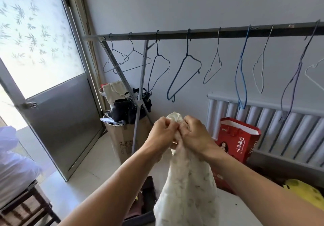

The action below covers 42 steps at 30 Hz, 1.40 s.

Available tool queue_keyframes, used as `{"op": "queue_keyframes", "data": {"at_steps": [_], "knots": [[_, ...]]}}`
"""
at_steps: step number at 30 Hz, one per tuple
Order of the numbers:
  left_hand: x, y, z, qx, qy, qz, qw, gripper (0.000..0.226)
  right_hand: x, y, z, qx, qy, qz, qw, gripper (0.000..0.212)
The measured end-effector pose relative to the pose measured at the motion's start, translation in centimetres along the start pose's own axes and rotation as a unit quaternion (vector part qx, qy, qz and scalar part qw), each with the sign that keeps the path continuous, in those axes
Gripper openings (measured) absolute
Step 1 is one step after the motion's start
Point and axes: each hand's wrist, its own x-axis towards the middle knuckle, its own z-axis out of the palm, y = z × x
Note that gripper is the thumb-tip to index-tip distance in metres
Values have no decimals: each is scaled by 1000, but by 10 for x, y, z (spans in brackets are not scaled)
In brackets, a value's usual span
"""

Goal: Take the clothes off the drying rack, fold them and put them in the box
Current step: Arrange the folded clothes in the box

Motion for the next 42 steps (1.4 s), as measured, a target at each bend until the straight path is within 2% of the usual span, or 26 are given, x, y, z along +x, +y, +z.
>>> {"op": "queue_keyframes", "data": {"at_steps": [2,6,9,10,11,12,13,14,16,17,18,19,20,22,24,27,29,31,32,33,35,37,40,42], "knots": [[-10,9,0,-50,-30,-6,998,28,-1,-2,0,23,-14,1,1000,29],[-17,17,-5,-91,-77,-21,993,57,-6,-6,-5,117,-92,-6,989,24],[-20,20,-13,-129,-103,-62,984,53,-4,2,-8,204,-133,10,970,9],[-21,22,-16,-97,-108,-50,988,45,-2,4,-11,227,-133,21,965,10],[-18,22,-22,-8,-89,-4,996,35,0,7,-13,234,-129,29,963,13],[-11,22,-30,125,-46,72,988,29,2,7,-17,233,-129,31,963,16],[-3,21,-39,267,0,156,951,38,3,7,-21,226,-139,27,964,18],[4,21,-46,373,13,230,899,57,3,6,-25,217,-157,18,963,18],[16,25,-52,492,-55,320,808,87,4,-1,-30,180,-203,-21,962,18],[20,28,-53,526,-96,334,776,88,4,-4,-32,159,-220,-44,961,17],[24,31,-53,544,-123,334,760,79,5,-7,-33,149,-228,-64,960,17],[29,33,-54,543,-136,322,763,65,5,-10,-35,152,-222,-76,960,16],[31,37,-56,520,-145,303,785,50,5,-12,-36,164,-204,-89,961,15],[32,41,-60,434,-149,260,849,30,2,-10,-38,182,-160,-100,965,15],[33,40,-67,380,-141,254,878,31,0,2,-35,145,-153,-83,974,23],[32,38,-79,313,-134,249,907,43,-5,28,-16,-34,-156,-33,987,44],[30,38,-88,298,-124,248,913,47,-6,39,1,-63,-135,-13,989,35],[28,39,-101,288,-113,246,919,45,-5,46,11,7,-137,0,991,14],[28,40,-109,284,-107,243,921,44,-5,48,12,60,-152,18,986,12],[25,40,-119,278,-102,240,925,42,-5,46,10,112,-174,35,978,16],[19,43,-138,258,-95,213,938,35,-3,40,4,196,-199,56,958,39],[11,47,-156,268,-86,173,944,38,1,30,3,260,-195,55,944,60],[6,54,-179,293,-104,130,941,17,9,8,8,294,-167,22,941,56],[-1,59,-193,279,-127,124,944,13,16,-5,15,291,-150,11,945,55]]}}
